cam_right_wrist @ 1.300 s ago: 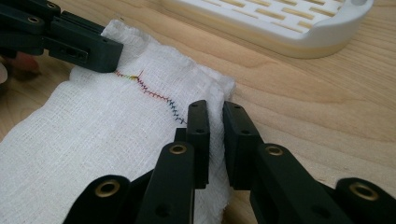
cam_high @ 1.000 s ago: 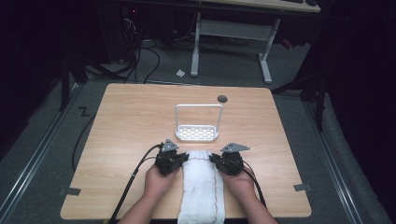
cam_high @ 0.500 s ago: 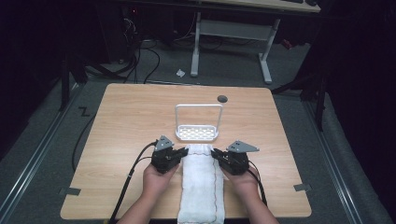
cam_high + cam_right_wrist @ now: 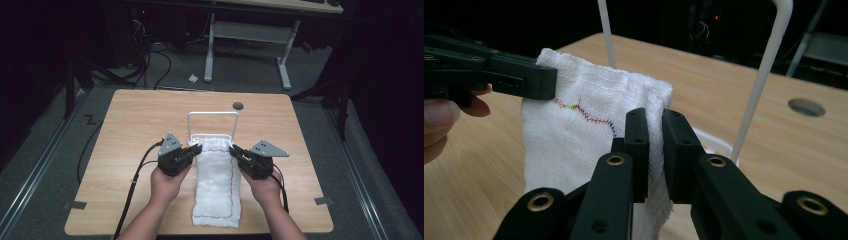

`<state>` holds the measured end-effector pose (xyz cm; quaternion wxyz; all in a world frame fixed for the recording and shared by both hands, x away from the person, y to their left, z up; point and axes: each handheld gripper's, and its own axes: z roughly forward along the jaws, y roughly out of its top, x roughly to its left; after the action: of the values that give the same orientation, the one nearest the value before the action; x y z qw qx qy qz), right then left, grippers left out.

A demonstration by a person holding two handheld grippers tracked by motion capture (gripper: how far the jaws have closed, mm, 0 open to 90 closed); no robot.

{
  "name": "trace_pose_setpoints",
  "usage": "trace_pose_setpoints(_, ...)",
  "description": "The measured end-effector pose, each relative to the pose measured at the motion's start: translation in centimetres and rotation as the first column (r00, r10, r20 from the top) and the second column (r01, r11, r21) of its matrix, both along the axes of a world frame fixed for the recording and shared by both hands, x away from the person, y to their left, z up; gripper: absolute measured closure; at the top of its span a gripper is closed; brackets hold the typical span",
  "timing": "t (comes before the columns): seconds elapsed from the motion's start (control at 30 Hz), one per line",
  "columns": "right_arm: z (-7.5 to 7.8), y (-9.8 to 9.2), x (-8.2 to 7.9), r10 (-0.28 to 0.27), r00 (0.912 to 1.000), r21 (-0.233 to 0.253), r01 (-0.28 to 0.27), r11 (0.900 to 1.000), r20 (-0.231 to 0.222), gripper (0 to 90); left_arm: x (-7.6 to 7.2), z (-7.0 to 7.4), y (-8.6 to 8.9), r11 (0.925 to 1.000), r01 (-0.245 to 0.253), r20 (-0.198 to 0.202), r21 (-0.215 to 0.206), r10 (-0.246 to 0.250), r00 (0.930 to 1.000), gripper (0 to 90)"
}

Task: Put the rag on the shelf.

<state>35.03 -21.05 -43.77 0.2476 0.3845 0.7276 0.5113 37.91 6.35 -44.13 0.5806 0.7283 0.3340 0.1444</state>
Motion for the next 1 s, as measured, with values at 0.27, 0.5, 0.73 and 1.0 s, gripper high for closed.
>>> trace_pose_setpoints(0.27,3.6,0.4,-0.4,-0.009,0.9943,0.011,0.008,1.0,0.106,82.4,-0.4,3.8,0.3,0.9996,-0.008,0.091,-0.026,0.011,0.9958,86.3)
trace_pose_setpoints(0.5,6.0,0.5,-0.6,-0.004,0.9885,0.024,0.001,1.0,0.151,82.4,-0.7,6.6,0.5,0.9997,-0.008,0.157,-0.024,0.012,0.9875,86.3)
trace_pose_setpoints(0.73,7.7,0.4,-0.7,-0.001,0.9815,0.036,-0.006,0.999,0.191,82.5,-0.7,8.3,0.7,0.9997,-0.003,0.204,-0.025,0.009,0.9789,86.3)
trace_pose_setpoints(1.0,8.5,0.4,-0.4,-0.002,0.9776,0.05,-0.009,0.999,0.211,82.5,-0.7,8.8,0.9,0.9996,-0.005,0.224,-0.026,0.011,0.9744,86.3)
